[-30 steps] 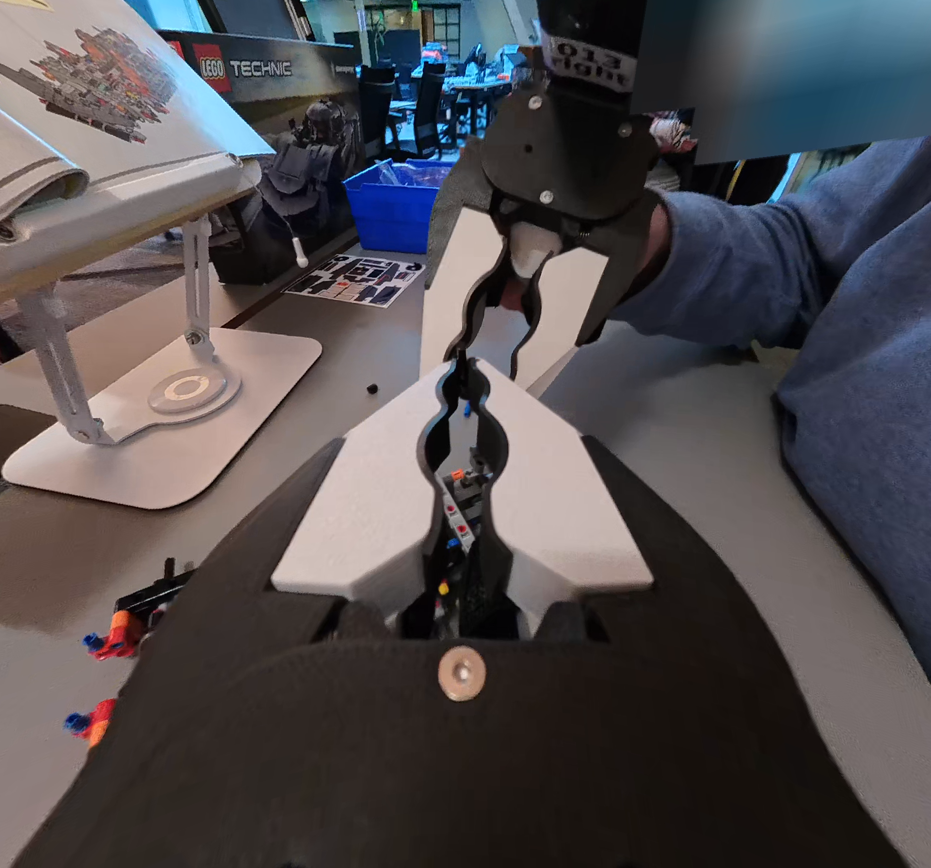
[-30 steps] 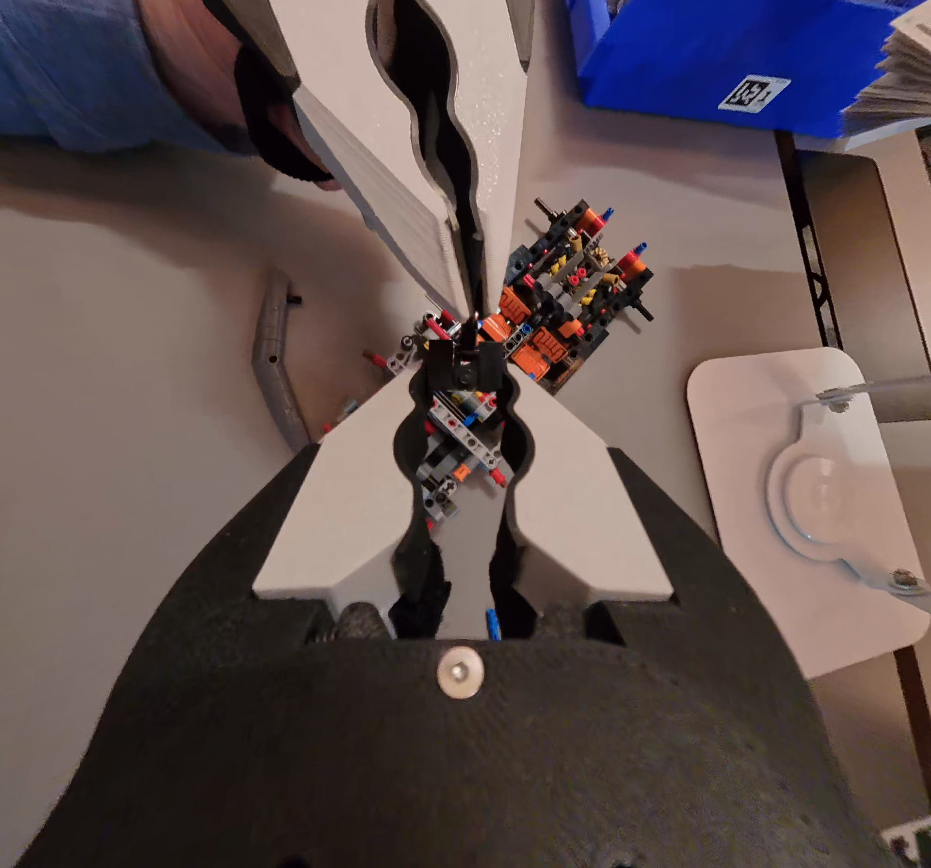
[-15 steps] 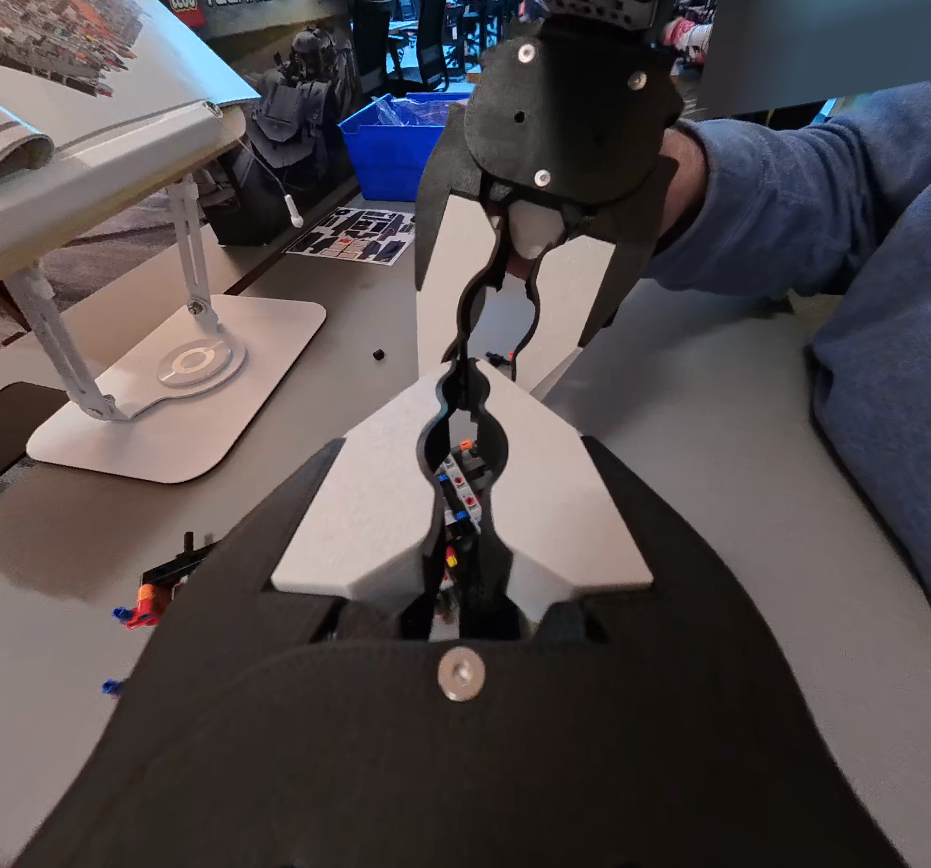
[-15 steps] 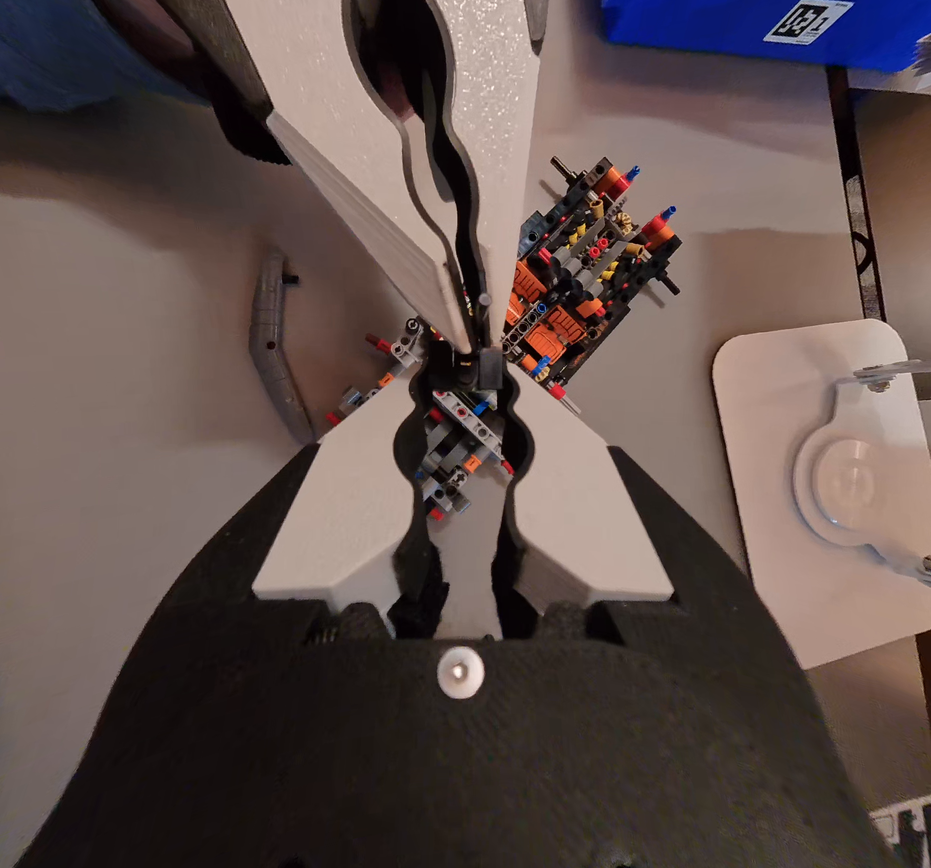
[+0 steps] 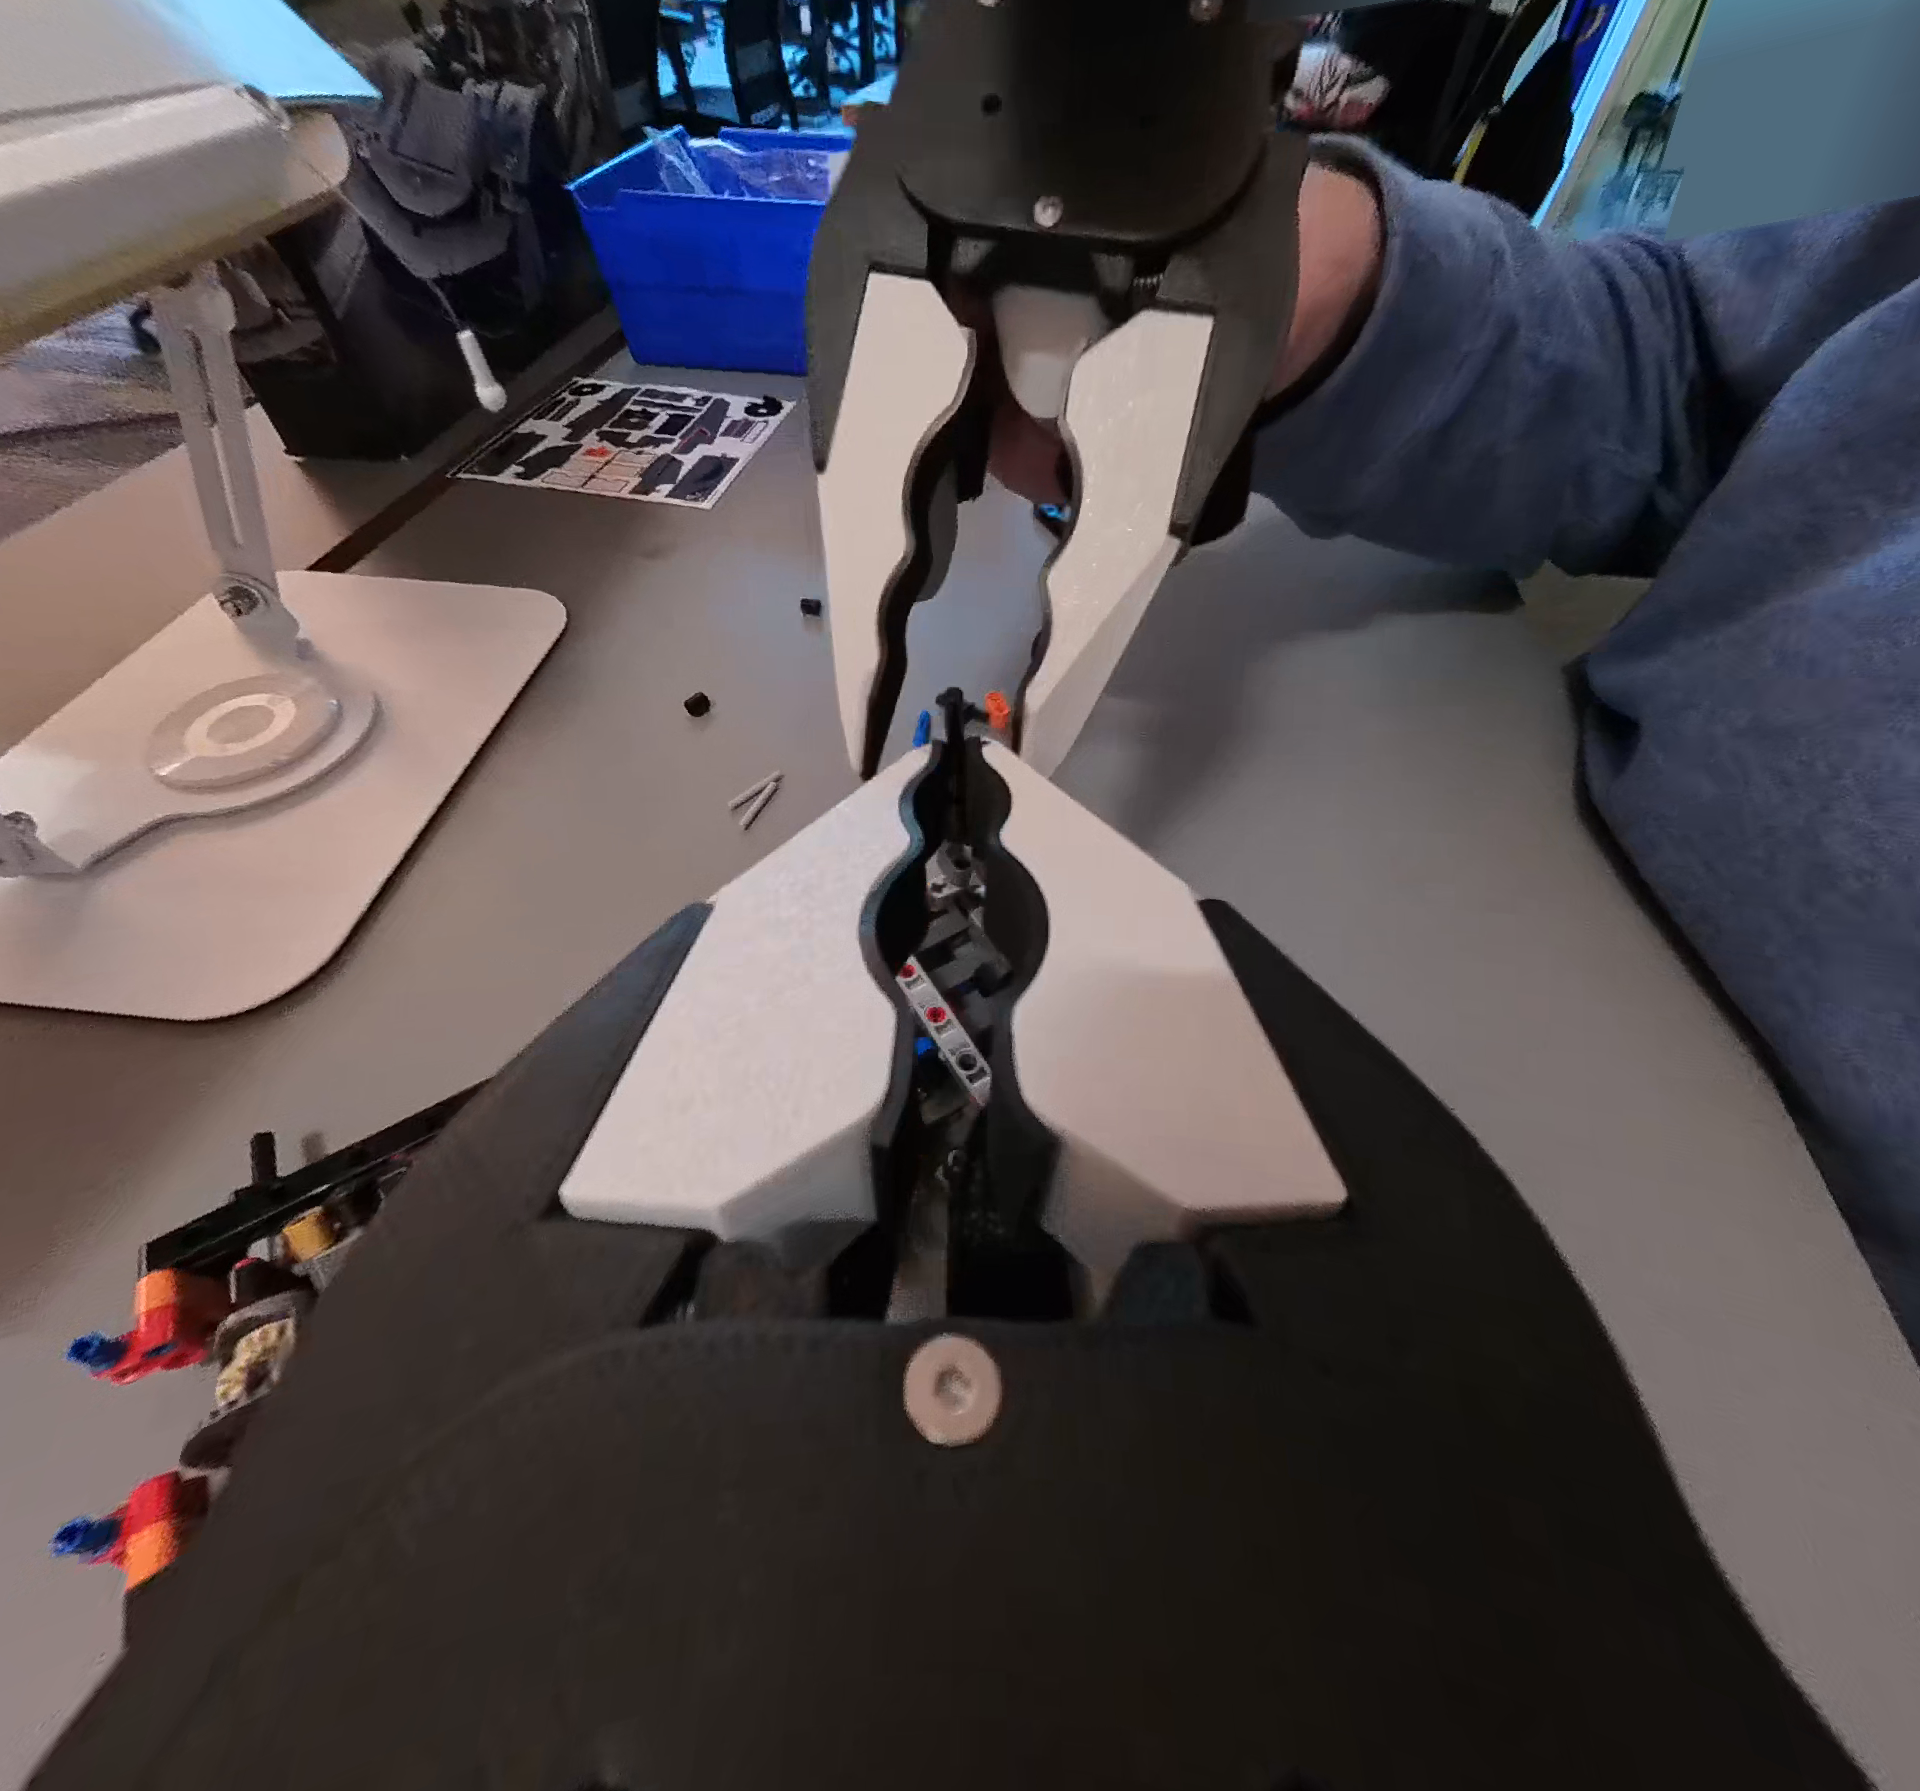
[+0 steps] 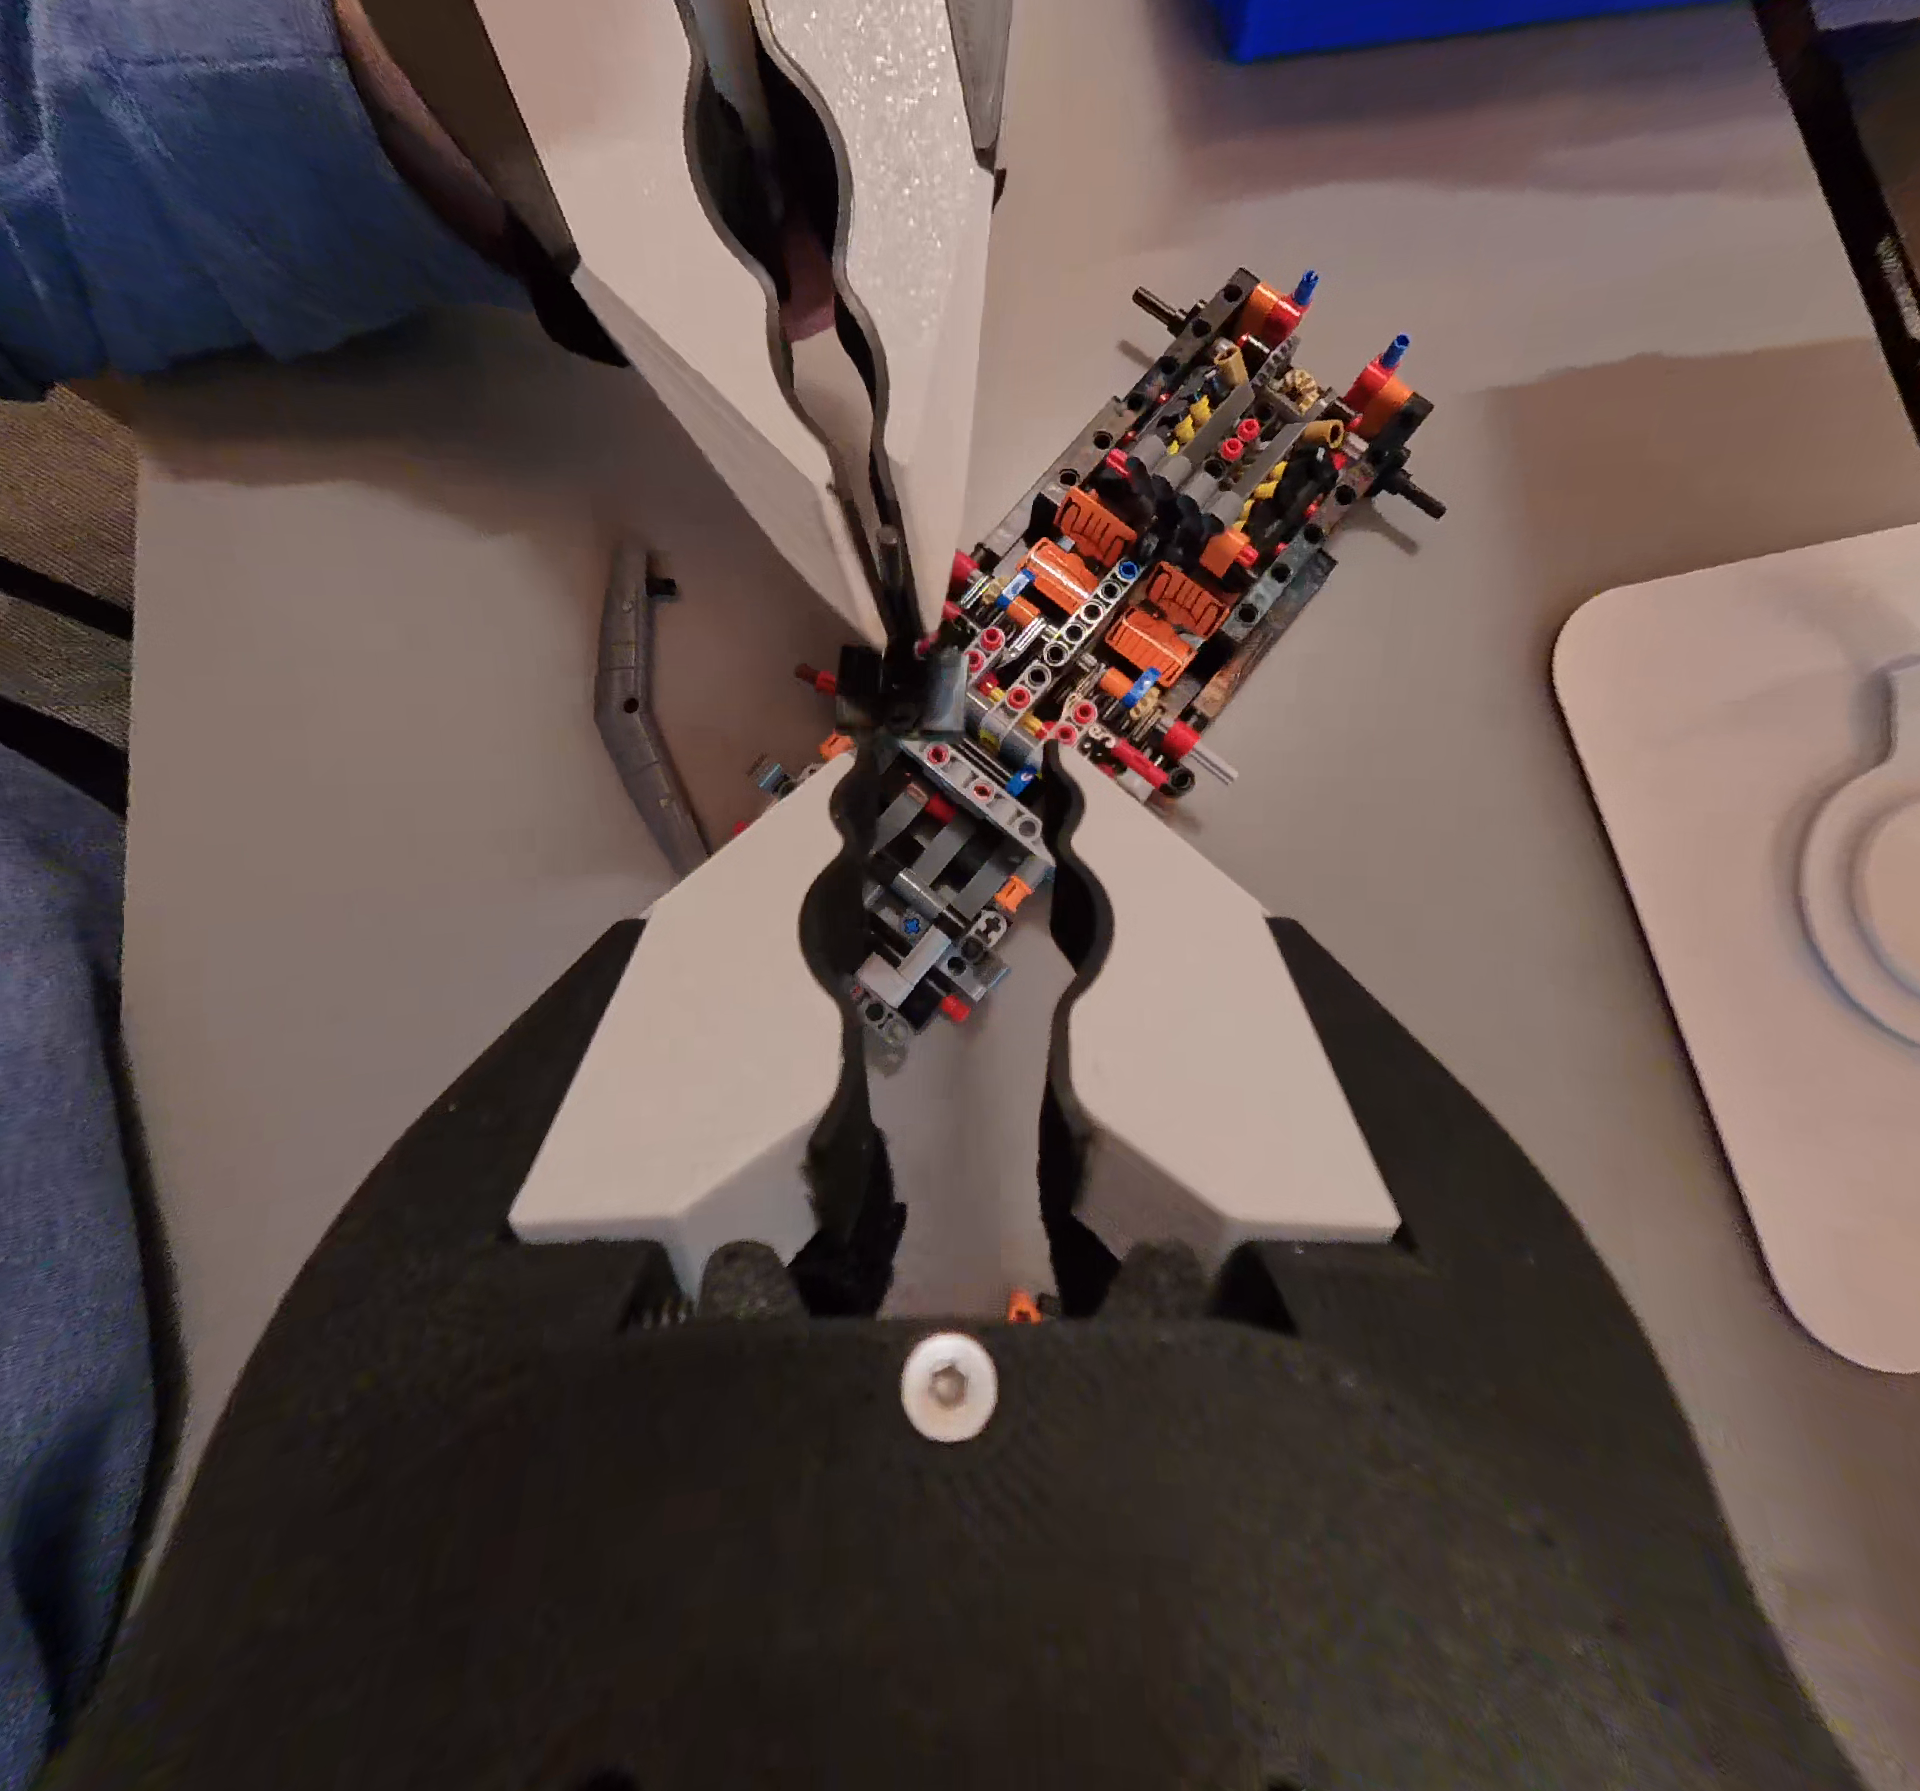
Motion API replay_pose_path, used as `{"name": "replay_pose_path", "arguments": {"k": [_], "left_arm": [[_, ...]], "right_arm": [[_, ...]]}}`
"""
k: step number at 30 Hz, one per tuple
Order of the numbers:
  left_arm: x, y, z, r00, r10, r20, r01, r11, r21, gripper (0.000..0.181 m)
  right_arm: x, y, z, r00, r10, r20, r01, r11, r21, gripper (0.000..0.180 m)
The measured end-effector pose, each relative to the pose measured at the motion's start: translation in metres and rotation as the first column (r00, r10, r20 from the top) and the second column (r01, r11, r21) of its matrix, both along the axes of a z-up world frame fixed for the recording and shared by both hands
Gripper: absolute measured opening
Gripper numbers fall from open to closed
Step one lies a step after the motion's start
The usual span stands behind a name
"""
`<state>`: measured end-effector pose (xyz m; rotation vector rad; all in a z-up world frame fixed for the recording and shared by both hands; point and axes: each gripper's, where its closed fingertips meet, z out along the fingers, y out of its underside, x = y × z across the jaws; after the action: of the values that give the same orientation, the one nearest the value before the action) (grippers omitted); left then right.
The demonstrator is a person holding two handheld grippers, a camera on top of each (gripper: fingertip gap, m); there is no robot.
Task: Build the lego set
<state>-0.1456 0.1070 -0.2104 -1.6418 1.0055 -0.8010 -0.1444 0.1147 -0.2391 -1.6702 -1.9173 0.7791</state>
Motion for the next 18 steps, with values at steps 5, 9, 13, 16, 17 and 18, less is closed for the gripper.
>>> {"name": "replay_pose_path", "arguments": {"k": [5,9,13,16,17,18], "left_arm": [[-0.007,0.003,0.008,0.991,0.0,0.136,0.01,0.997,-0.077,0.0],[-0.019,-0.004,0.046,0.903,-0.038,0.428,0.092,0.99,-0.105,0.0],[-0.054,-0.009,0.098,0.696,-0.076,0.714,0.141,0.99,-0.031,0.0],[-0.074,-0.007,0.116,0.601,-0.075,0.796,0.127,0.992,-0.002,0.0],[-0.078,-0.007,0.119,0.578,-0.079,0.812,0.127,0.992,0.006,0.0],[-0.081,-0.008,0.122,0.56,-0.082,0.824,0.128,0.992,0.012,0.0]], "right_arm": [[0.003,-0.004,0.0,1.0,0.0,-0.017,-0.001,0.999,-0.044,0.028],[0.002,-0.007,0.012,0.996,-0.002,-0.089,-0.006,0.996,-0.091,0.027],[0.001,-0.009,0.031,0.985,-0.005,-0.17,-0.017,0.992,-0.128,0.025],[0.0,-0.012,0.044,0.975,-0.013,-0.221,-0.025,0.986,-0.166,0.024],[0.001,-0.012,0.045,0.974,-0.014,-0.224,-0.024,0.986,-0.165,0.025],[0.001,-0.011,0.046,0.974,-0.017,-0.226,-0.019,0.987,-0.158,0.025]]}}
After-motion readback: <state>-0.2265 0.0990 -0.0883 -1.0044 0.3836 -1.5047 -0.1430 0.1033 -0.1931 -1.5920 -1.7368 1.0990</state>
